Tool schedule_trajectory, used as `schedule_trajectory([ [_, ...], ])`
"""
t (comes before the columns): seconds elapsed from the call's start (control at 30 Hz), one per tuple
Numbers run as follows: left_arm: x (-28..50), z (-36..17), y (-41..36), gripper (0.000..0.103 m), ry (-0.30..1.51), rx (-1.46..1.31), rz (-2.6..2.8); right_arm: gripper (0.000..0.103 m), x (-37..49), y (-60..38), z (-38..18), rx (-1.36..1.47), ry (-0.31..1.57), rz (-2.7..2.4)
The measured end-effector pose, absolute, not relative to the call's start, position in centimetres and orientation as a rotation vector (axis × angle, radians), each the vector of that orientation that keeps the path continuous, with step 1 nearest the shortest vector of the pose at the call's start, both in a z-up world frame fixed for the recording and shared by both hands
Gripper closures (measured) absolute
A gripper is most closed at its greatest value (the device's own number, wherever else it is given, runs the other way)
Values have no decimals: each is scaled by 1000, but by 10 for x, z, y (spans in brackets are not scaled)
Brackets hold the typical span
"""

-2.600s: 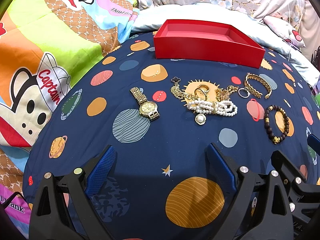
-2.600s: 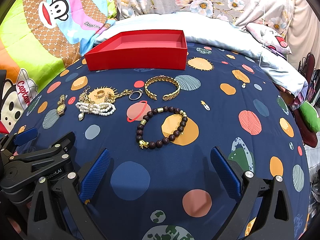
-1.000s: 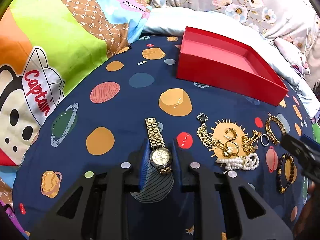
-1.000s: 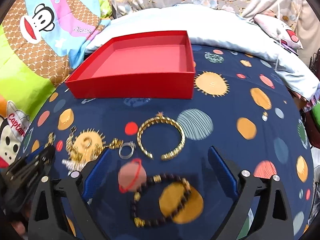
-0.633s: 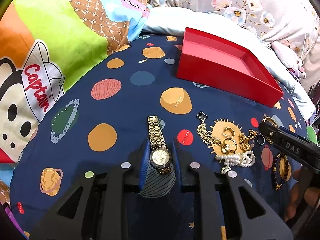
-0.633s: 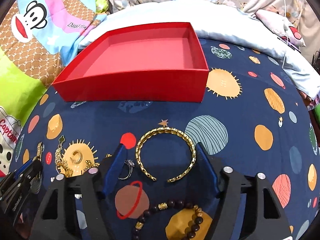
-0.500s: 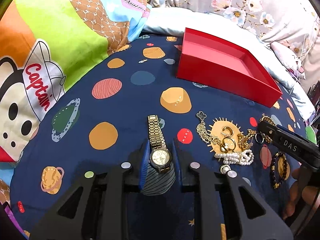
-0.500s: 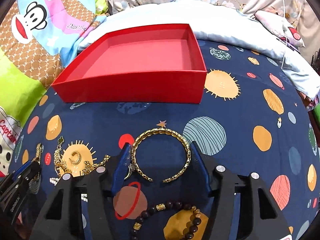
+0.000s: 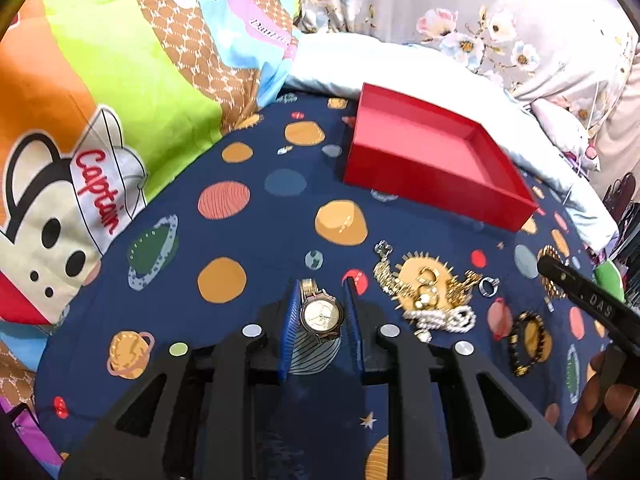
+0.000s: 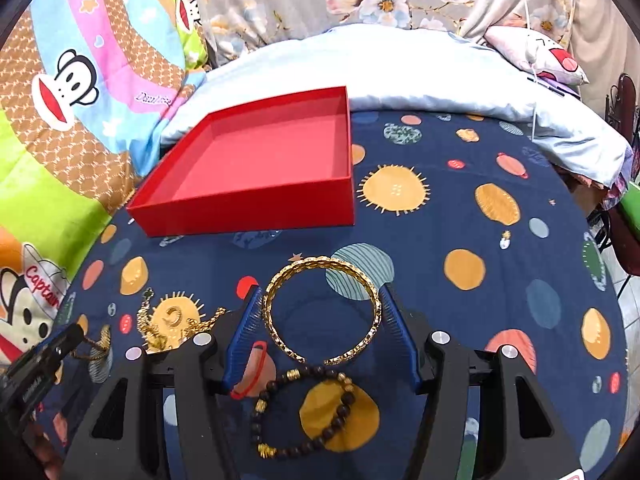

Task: Organize jewelry
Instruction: 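Carry the watch into the red tray and open the left tool while the right tool drops the bangle there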

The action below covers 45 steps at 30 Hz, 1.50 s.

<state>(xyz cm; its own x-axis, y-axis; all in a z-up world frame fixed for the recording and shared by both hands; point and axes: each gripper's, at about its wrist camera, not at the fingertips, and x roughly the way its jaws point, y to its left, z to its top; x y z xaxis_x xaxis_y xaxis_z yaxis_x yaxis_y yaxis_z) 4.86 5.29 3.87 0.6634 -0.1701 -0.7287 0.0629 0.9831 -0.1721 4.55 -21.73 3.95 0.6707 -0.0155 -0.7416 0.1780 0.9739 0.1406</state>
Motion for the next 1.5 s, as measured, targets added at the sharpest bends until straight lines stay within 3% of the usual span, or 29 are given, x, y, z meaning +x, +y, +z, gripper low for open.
schedule_trajectory([
  [0.3,73,98,44,82,731,-132,-188,45,55,-218,69,145,782,-73],
  [0.6,152,148,6,82,616,-111,-261,45,132,-219,89,131,744,-46],
  [0.9,225,114,-21,82,697,-117,-267,45,196,-206,61,121,815,-25],
  [1.27,258,70,-44,81,754,-87,-267,42,215,-208,30,122,872,-29],
  [1.3,258,70,-43,76,749,-91,-252,39,211,-209,32,120,861,-40],
  [1.4,253,77,-35,46,713,-88,-197,35,195,-218,43,156,822,-56],
  [1.5,240,88,-21,45,686,-104,-180,33,166,-229,53,205,784,-51],
])
